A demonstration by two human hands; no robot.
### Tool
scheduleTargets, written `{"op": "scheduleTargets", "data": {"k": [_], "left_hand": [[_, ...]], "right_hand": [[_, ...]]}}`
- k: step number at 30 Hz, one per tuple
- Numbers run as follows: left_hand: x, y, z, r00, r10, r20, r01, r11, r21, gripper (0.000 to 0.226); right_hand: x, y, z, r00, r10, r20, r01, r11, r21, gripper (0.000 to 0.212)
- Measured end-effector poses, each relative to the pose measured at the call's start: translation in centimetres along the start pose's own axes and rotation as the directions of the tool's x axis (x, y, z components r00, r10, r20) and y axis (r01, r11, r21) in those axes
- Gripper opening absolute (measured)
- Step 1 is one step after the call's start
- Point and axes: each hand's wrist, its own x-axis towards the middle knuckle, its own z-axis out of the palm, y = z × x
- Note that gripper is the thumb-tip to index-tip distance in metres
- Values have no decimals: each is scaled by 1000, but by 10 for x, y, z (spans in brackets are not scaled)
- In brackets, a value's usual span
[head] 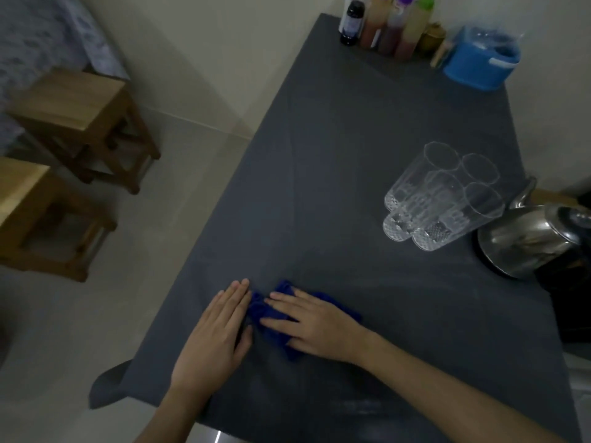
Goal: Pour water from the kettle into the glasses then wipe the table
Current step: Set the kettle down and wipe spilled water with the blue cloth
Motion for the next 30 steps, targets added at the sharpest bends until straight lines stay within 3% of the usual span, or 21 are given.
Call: {"op": "scheduleTargets", "data": {"k": [4, 7, 11, 14, 16, 20, 23, 25, 28, 30], "left_hand": [[0, 3, -4, 1000, -9, -6, 9, 1000, -22, 56], [0, 2, -5, 1000, 1, -6, -1, 999, -36, 55], [1, 1, -3, 1000, -3, -14, 3, 999, -35, 56], [0, 1, -2, 1000, -6, -11, 5, 999, -40, 56], [0, 0, -1, 1000, -5, -11, 4, 999, -41, 56], [0, 1, -4, 1000, -6, 7, 6, 1000, -16, 55], [0, 2, -5, 1000, 1, 6, -1, 1000, -18, 54], [0, 3, -5, 1000, 3, -4, -4, 999, -32, 55], [0, 3, -4, 999, 1, -33, -2, 999, -47, 55], [0, 3, -3, 999, -2, -43, 0, 999, -45, 54]], "right_hand": [[-3, 32, -7, 1000, 28, 0, -28, 999, -46, 53], [4, 70, -18, 973, 213, -92, -218, 974, -51, 49], [13, 99, -31, 746, 620, -241, -626, 777, 63, 46], [27, 77, -26, 641, 700, -315, -711, 696, 101, 54], [38, 55, -20, 696, 644, -317, -637, 758, 142, 54], [36, 11, -4, 931, 305, -201, -283, 950, 134, 44], [15, 22, -8, 945, 260, -197, -255, 966, 48, 46], [-1, 43, -15, 884, 397, -246, -416, 909, -31, 52], [-30, 73, -29, 690, 658, -302, -704, 707, -67, 55], [-45, 78, -32, 582, 742, -334, -794, 606, -36, 51]]}}
